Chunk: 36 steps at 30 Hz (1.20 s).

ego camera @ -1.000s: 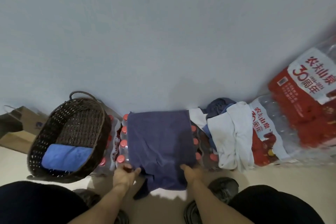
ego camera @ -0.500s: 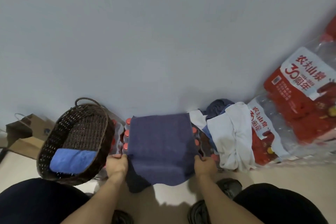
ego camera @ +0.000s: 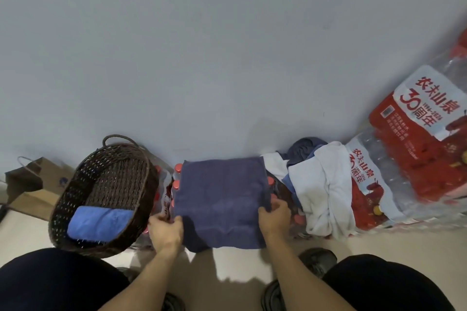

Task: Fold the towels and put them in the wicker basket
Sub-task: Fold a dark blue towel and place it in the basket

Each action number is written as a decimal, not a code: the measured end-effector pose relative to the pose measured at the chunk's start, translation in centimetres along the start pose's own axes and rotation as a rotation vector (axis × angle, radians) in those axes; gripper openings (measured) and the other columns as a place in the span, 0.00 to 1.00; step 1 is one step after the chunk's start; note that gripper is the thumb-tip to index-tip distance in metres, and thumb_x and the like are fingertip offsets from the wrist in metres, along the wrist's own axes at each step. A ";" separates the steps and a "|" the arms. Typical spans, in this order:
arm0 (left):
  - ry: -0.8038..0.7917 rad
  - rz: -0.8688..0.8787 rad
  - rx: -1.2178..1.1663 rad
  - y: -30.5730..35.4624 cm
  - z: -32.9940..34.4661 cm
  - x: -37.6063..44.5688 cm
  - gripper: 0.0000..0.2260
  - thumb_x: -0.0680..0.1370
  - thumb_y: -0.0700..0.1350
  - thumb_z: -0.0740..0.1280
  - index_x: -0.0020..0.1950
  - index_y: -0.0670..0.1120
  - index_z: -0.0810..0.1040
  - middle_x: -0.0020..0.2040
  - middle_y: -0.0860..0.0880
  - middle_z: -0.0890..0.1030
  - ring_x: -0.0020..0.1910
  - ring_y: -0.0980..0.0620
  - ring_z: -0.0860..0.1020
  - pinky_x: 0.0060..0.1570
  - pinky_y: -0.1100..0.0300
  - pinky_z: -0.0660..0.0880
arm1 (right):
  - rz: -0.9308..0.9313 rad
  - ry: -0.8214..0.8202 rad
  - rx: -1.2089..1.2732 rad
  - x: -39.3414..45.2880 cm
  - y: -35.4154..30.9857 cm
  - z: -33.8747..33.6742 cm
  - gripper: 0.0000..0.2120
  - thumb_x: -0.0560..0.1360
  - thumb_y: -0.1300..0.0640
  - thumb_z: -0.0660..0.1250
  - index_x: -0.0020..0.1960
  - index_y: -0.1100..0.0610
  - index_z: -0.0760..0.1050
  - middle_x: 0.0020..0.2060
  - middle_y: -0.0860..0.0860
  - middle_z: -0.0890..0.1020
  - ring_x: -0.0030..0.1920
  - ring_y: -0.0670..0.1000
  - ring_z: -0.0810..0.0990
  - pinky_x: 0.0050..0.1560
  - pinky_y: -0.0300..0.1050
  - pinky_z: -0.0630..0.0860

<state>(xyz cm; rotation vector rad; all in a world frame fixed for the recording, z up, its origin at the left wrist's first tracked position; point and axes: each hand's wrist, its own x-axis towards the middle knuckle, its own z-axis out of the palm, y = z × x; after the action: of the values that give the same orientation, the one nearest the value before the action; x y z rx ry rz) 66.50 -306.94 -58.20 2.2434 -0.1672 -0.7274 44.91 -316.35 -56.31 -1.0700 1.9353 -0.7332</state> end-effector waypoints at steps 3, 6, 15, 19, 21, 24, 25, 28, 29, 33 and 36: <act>-0.010 -0.173 -0.011 -2.0 -0.2 -0.4 0.11 0.74 0.40 0.71 0.54 0.36 0.78 0.54 0.35 0.80 0.56 0.36 0.78 0.60 0.47 0.72 | 0.044 -0.021 -0.139 -1.0 2.4 0.6 0.19 0.72 0.64 0.72 0.62 0.64 0.73 0.61 0.62 0.75 0.58 0.63 0.76 0.56 0.52 0.74; -0.188 -0.253 -0.004 -3.0 -0.4 -0.4 0.04 0.75 0.39 0.71 0.48 0.40 0.78 0.57 0.35 0.80 0.58 0.37 0.78 0.52 0.52 0.74 | 0.120 0.032 -0.185 -1.4 3.7 0.4 0.23 0.72 0.61 0.73 0.64 0.64 0.71 0.63 0.63 0.72 0.60 0.64 0.74 0.57 0.52 0.73; -0.279 -0.226 0.122 -2.2 1.0 0.0 0.09 0.73 0.42 0.73 0.37 0.43 0.75 0.49 0.38 0.82 0.51 0.38 0.80 0.56 0.49 0.76 | 0.300 0.008 0.123 0.1 4.5 0.9 0.11 0.72 0.64 0.74 0.47 0.69 0.74 0.44 0.62 0.82 0.47 0.61 0.80 0.47 0.51 0.73; -0.313 -0.180 0.185 -1.9 1.1 0.4 0.10 0.75 0.50 0.70 0.43 0.43 0.78 0.51 0.38 0.82 0.52 0.37 0.79 0.57 0.48 0.76 | 0.346 -0.070 0.019 0.6 4.5 0.7 0.15 0.76 0.57 0.70 0.34 0.60 0.70 0.32 0.53 0.76 0.50 0.61 0.79 0.44 0.44 0.65; -0.316 -0.142 0.217 -1.4 0.7 0.3 0.12 0.75 0.52 0.69 0.49 0.43 0.79 0.51 0.39 0.82 0.52 0.38 0.79 0.58 0.48 0.76 | 0.338 -0.066 0.018 0.6 4.5 0.6 0.10 0.77 0.56 0.69 0.44 0.63 0.77 0.40 0.57 0.81 0.49 0.60 0.79 0.44 0.45 0.68; -0.314 -0.058 0.247 0.2 0.1 0.2 0.12 0.75 0.51 0.70 0.44 0.42 0.79 0.45 0.41 0.83 0.45 0.41 0.80 0.52 0.50 0.78 | 0.255 0.045 -0.024 0.1 3.2 0.1 0.10 0.77 0.54 0.68 0.47 0.62 0.78 0.44 0.59 0.82 0.41 0.58 0.76 0.42 0.45 0.69; -0.340 -0.044 0.228 1.1 -0.1 0.1 0.11 0.75 0.50 0.71 0.41 0.41 0.79 0.43 0.41 0.83 0.43 0.42 0.80 0.50 0.50 0.79 | 0.212 0.069 -0.052 0.1 2.4 -0.2 0.10 0.76 0.53 0.67 0.45 0.61 0.77 0.41 0.58 0.81 0.39 0.57 0.75 0.42 0.45 0.68; -0.447 0.027 0.190 4.8 -0.8 0.1 0.10 0.72 0.46 0.75 0.39 0.40 0.80 0.40 0.44 0.83 0.40 0.44 0.81 0.45 0.53 0.80 | 0.038 0.034 -0.157 1.3 -1.8 -1.3 0.10 0.74 0.52 0.68 0.39 0.58 0.76 0.38 0.54 0.80 0.38 0.56 0.74 0.41 0.45 0.68; -0.480 0.091 0.186 6.3 -1.2 0.0 0.11 0.72 0.45 0.76 0.38 0.40 0.80 0.37 0.45 0.83 0.38 0.47 0.80 0.41 0.55 0.79 | -0.027 -0.011 -0.187 1.8 -3.4 -1.9 0.10 0.73 0.52 0.69 0.37 0.58 0.77 0.36 0.54 0.80 0.39 0.57 0.76 0.41 0.45 0.70; -0.642 0.206 0.074 11.7 -3.3 -0.9 0.08 0.72 0.37 0.75 0.43 0.43 0.76 0.32 0.47 0.80 0.29 0.52 0.78 0.29 0.59 0.75 | -0.242 -0.154 -0.345 3.0 -9.5 -4.6 0.12 0.70 0.55 0.71 0.33 0.62 0.77 0.33 0.59 0.81 0.42 0.62 0.80 0.45 0.49 0.76; -0.752 0.230 0.066 13.8 -4.4 -2.1 0.11 0.72 0.31 0.73 0.50 0.39 0.75 0.36 0.42 0.80 0.30 0.50 0.80 0.29 0.60 0.77 | -0.392 -0.309 -0.422 2.2 -13.1 -6.0 0.09 0.69 0.55 0.74 0.45 0.59 0.79 0.42 0.54 0.84 0.46 0.55 0.83 0.46 0.44 0.76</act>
<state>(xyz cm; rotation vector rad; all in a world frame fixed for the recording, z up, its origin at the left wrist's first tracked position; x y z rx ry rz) 68.54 -313.22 -45.11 1.8602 -0.8021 -1.4131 44.58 -323.93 -43.84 -1.7437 1.6648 -0.3311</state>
